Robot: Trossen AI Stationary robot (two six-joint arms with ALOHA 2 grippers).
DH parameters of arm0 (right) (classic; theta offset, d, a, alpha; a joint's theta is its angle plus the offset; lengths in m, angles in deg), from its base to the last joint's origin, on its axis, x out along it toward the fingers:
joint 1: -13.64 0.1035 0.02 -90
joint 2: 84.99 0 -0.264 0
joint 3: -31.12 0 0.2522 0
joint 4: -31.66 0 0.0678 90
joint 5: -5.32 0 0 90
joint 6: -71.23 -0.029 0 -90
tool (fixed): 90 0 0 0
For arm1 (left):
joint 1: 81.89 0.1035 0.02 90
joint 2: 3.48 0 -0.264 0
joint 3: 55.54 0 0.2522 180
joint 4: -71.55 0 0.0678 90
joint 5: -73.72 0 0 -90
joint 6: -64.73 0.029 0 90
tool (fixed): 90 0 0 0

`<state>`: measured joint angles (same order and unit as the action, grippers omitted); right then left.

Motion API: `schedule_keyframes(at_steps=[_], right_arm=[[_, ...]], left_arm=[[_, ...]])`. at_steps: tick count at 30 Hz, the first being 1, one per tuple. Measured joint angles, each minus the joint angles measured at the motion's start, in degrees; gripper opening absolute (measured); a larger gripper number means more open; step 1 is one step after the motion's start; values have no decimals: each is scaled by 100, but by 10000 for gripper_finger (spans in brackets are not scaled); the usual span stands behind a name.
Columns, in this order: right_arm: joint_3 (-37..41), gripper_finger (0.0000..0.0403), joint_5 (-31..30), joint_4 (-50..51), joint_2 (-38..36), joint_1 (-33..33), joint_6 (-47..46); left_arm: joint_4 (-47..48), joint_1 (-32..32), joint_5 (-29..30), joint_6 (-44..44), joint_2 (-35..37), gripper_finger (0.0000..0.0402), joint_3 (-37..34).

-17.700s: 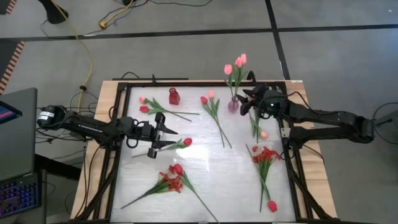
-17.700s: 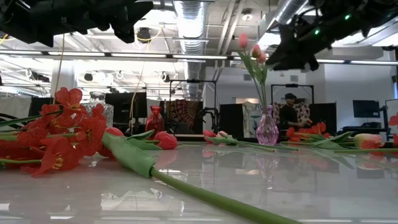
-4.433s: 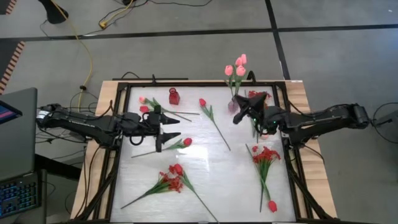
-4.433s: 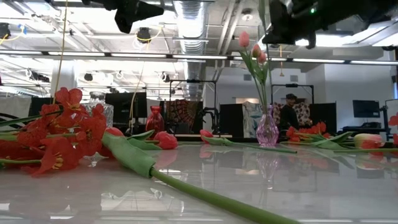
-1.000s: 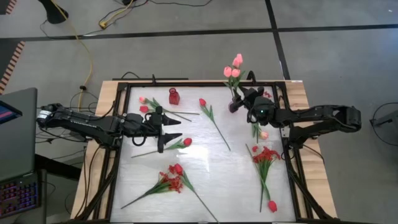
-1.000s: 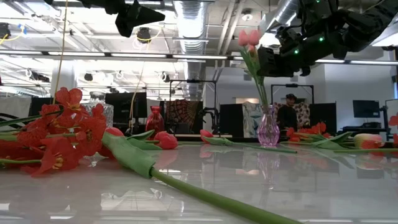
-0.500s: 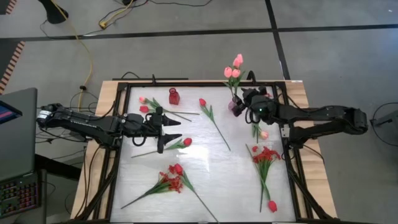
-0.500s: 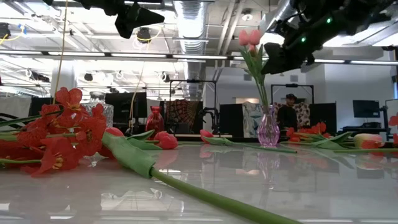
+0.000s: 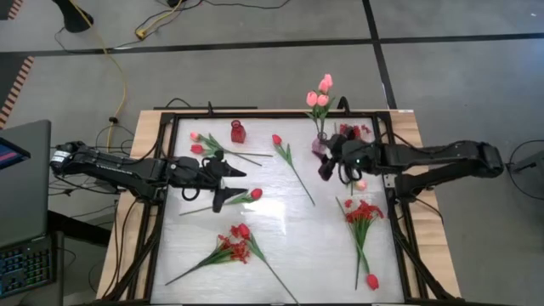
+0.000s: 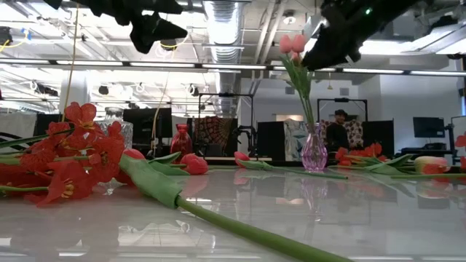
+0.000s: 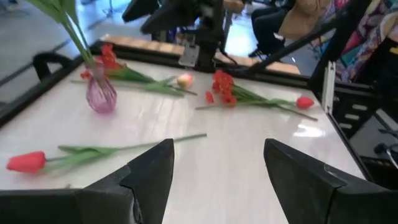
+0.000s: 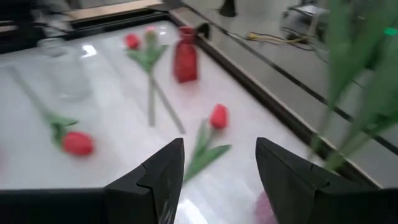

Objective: Sort flowers into vase by color
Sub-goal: Put the pink tulip into the purple vase

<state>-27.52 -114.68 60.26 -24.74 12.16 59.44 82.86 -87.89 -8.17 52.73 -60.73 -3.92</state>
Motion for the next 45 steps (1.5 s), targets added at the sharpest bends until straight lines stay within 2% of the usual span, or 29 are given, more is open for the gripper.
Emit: schedule_keyframes(at_steps=[5,10,12,16,22,28,31,34,38,41,45], right_arm=[[0,225,11,-27,2,640,-243],[0,225,9,-29,2,1170,-530],[0,225,9,-31,2,1314,-585],[0,225,-47,-91,4,1484,-592],[0,225,-139,-112,5,1541,-577],[0,225,-155,-120,149,1526,-436],[0,225,-157,-123,372,1506,-374],[0,225,-157,-158,619,1476,-206],[0,225,-157,-196,864,1477,-113],[0,225,-157,-185,946,1477,-104],[0,225,-153,-183,940,1495,-156]], left_arm=[[602,-2,16,-228,2,237,0],[1348,36,553,-408,2,231,-2],[1419,172,559,-427,2,224,-2],[1533,678,111,-327,2,209,43],[2467,1994,-714,-140,0,190,531],[3138,3429,-1172,784,-282,181,844],[3185,3995,-1770,1371,-707,181,888],[3210,4256,-2288,2213,-1211,181,954],[3280,4241,-2001,3222,-1749,180,1207],[3327,4223,-1632,3726,-2157,180,1433],[3354,4223,-1534,4175,-2731,180,1622]])
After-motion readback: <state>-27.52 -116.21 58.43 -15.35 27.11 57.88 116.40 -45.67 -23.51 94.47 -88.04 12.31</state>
